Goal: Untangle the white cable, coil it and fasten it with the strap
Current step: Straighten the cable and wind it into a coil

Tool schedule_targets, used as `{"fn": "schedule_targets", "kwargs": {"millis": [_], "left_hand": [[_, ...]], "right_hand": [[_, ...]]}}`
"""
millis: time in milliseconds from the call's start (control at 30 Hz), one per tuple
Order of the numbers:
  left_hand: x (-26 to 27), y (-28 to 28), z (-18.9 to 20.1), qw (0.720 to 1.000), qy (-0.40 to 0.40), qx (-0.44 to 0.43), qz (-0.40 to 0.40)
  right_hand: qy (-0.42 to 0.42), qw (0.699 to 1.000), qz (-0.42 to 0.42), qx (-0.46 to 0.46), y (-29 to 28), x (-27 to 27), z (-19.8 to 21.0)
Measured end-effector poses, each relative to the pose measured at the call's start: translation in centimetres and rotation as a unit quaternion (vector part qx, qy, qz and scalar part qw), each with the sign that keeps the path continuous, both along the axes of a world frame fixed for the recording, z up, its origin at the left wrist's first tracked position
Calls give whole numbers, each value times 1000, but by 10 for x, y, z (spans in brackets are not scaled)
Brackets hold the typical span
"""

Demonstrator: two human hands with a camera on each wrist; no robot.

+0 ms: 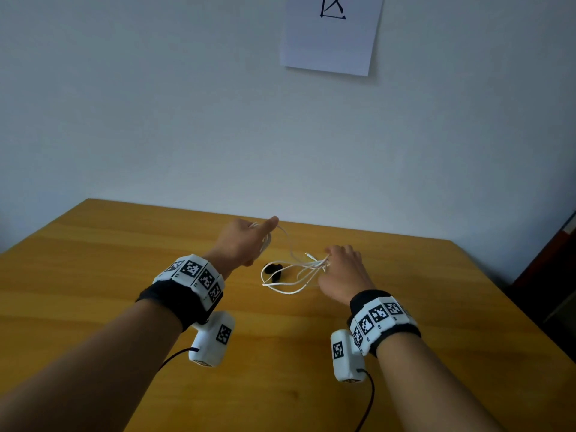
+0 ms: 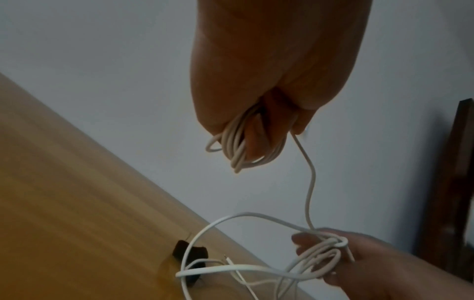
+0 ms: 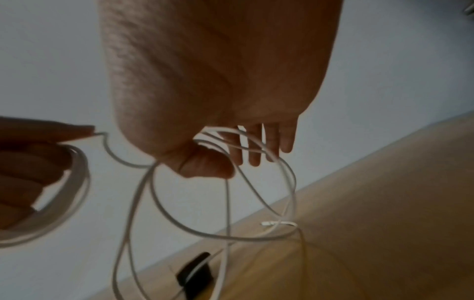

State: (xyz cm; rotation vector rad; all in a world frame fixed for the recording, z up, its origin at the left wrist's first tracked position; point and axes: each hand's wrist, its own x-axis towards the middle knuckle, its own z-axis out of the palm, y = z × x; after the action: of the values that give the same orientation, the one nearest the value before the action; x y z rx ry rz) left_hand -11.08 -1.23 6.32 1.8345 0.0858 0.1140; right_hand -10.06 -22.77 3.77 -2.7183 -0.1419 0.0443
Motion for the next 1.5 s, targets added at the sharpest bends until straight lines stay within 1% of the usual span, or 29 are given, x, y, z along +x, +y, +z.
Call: {"fn": "schedule_targets", "kwargs": {"millis": [33, 67, 133, 167, 200, 233, 300, 333, 400, 433, 500, 600, 700, 767, 933, 1000, 1133, 1200, 1233, 1333, 1400, 1500], "left_hand": [[-1, -3, 1, 1000, 2, 15, -1], [-2, -6, 2, 1000, 2, 29, 0], [-5, -12, 5, 999, -6, 41, 3], [-6, -14, 6, 999, -9, 41, 6], [-6, -17, 7, 999, -11, 39, 8], [-6, -18, 8, 999, -10, 33, 8], [-6, -20, 9, 1000, 2, 0, 11], [-6, -20, 9, 999, 14, -31, 9], [-9, -20, 10, 992, 38, -121, -21], [-10, -19, 11, 983, 51, -169, -46], [-13, -20, 12, 957, 77, -261, -105], [-17, -24, 13, 909, 93, -371, -167], [-18, -30, 12, 859, 84, -471, -181], [-15, -35, 11, 837, 75, -512, -175], [-15, -41, 14, 815, 58, -548, -178], [-15, -42, 17, 815, 46, -550, -177], [-14, -44, 22, 820, 17, -545, -172], [-15, -43, 23, 817, 12, -551, -170], [-16, -42, 25, 813, 10, -557, -170], [-17, -38, 33, 790, -10, -593, -153], [-14, -31, 41, 780, -37, -610, -133], [-11, -21, 51, 783, -68, -607, -115]], "right_hand": [[-6, 1000, 3, 5, 4, -3, 6], [-33, 999, 7, 0, 8, -6, 11], [-121, 992, 33, -17, 18, -11, 21], [-154, 986, 56, -10, 23, -14, 24], [-166, 983, 79, 20, 29, -16, 25], [-154, 981, 100, 69, 34, -18, 26], [-102, 971, 124, 175, 44, -21, 22], [-89, 966, 127, 206, 46, -20, 18], [-110, 963, 119, 217, 48, -18, 10], [-130, 961, 115, 217, 48, -18, 6], [-158, 955, 109, 227, 47, -18, -1], [-161, 955, 100, 227, 48, -21, -2], [-145, 958, 110, 221, 50, -21, 1], [-152, 958, 114, 214, 52, -19, 2], [-175, 955, 88, 221, 53, -17, 5], [-175, 957, 88, 215, 52, -15, 7], [-236, 954, 76, 169, 53, -10, 7], [-267, 949, 79, 148, 54, -12, 8], [-271, 951, 73, 128, 54, -12, 8], [-245, 969, 38, 28, 47, -10, 4], [-199, 979, 20, 36, 39, -9, -4], [-129, 989, 17, 73, 30, -14, -15]]}}
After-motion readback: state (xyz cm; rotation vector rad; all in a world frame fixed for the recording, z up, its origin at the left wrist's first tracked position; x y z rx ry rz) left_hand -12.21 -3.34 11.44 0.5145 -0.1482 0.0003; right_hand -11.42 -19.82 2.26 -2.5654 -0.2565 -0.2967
